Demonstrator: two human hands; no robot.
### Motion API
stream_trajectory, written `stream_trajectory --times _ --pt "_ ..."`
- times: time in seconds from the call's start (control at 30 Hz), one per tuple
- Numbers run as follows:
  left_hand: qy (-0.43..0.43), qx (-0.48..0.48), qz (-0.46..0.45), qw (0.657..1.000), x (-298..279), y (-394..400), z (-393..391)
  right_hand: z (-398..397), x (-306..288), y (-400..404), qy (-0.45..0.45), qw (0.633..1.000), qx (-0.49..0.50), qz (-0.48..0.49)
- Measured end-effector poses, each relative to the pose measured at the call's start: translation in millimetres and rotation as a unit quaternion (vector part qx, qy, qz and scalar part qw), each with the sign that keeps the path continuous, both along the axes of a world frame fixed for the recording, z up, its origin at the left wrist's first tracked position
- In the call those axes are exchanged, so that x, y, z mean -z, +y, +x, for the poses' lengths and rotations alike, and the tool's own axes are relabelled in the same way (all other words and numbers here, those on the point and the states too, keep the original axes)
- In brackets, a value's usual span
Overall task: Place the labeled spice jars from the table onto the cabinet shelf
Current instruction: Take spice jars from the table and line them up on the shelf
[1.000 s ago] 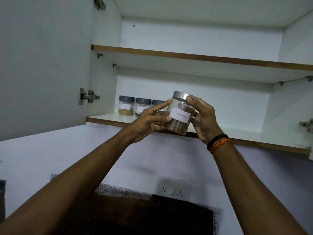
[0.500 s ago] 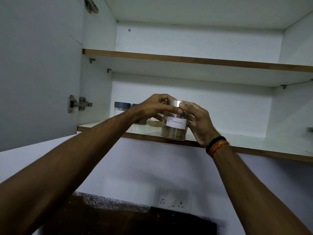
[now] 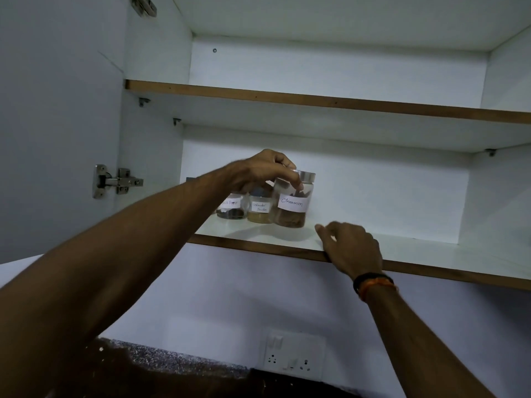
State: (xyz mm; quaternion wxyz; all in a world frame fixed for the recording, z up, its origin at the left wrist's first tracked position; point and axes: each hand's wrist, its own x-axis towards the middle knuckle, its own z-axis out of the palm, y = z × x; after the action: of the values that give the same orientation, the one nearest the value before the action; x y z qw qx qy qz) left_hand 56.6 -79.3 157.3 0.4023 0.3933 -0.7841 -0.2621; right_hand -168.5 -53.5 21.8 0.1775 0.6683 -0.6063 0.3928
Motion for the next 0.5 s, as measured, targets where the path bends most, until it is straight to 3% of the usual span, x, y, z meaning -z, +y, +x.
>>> stream_trajectory --times 0.23,0.5 --pt "-0.011 0.003 0.003 1.0 -2.3 -41.1 -11.9 5.5 3.9 -10.3 0.067 0.99 0.1 -0.069" --pt "-0.073 -0.024 -0.029 0.997 1.5 -78.9 -25.0 5.7 10.0 -16.3 0.061 0.986 0.114 -0.102"
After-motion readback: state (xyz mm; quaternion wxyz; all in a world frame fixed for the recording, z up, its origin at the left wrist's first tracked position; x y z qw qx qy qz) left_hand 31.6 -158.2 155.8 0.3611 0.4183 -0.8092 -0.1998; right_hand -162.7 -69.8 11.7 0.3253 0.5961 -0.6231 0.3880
